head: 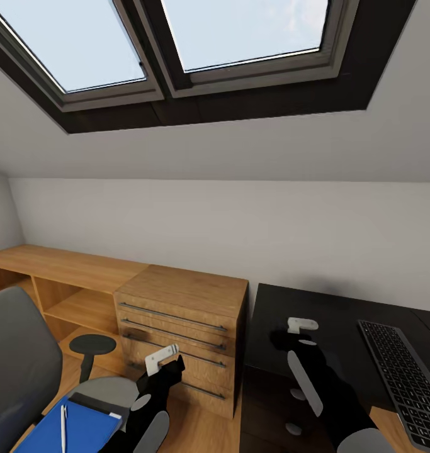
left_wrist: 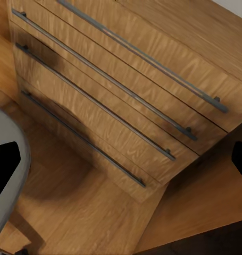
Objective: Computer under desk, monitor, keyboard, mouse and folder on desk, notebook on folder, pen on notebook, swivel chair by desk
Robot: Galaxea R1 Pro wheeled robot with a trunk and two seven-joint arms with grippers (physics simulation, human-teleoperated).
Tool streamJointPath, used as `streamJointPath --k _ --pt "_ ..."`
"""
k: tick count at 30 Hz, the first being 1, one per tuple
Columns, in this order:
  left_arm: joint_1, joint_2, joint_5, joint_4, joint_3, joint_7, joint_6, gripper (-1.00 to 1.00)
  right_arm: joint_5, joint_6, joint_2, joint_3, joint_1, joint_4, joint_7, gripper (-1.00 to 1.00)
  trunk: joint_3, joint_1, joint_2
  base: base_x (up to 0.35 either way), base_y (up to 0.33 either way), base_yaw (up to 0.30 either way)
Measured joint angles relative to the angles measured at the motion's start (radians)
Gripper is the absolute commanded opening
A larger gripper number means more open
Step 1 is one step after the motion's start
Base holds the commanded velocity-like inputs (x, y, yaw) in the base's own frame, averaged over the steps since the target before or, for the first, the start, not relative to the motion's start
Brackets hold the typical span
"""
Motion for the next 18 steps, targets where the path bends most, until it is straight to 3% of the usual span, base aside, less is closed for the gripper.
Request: streamJointPath --k 11,15,17,18 --pt "0.0 -0.001 -0.001 -0.001 0.0 0.0 0.0 1.0 0.0 -0.004 0.001 0.001 0.0 0.006 0.0 -1.0 0.0 0.0 0.0 0.0 0.0 0.0" --pt "0.0 -0.001 0.0 -0.002 -0.001 0.0 0.0 1.0 0.0 -0.004 0.004 0.001 -0.003 0.051 -0.001 -1.0 0.0 0.0 0.0 0.0 0.0 0.0" --pt "0.0 -0.001 0.0 -0.001 -0.001 0.0 0.0 1.0 0.0 -0.003 0.005 0.0 -0.035 0.109 -0.002 -1.0 0.0 0.0 0.0 0.0 0.0 0.0" --pt "0.0 -0.002 0.0 -0.001 -0.002 0.0 0.0 1.0 0.001 -0.001 0.005 0.0 -0.093 0.171 -0.002 -1.0 0.0 0.0 0.0 0.0 0.0 0.0"
